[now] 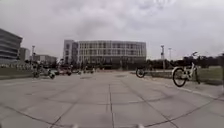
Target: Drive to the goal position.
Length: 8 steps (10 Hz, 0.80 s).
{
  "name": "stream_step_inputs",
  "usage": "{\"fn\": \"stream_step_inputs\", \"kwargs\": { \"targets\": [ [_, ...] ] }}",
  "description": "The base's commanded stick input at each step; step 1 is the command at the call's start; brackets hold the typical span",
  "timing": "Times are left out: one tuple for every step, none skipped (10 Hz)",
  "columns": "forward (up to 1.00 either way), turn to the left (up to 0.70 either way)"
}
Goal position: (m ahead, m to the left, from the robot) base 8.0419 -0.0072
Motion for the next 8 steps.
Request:
{"fn": "stream_step_inputs", "kwargs": {
  "targets": [
    [0.5, 0.0],
    [0.5, 0.0],
    [0.5, 0.0],
    [0.5, 0.0],
    [0.5, 0.0],
    [0.5, 0.0],
    [0.5, 0.0],
    [0.5, 0.0]
  ]
}}
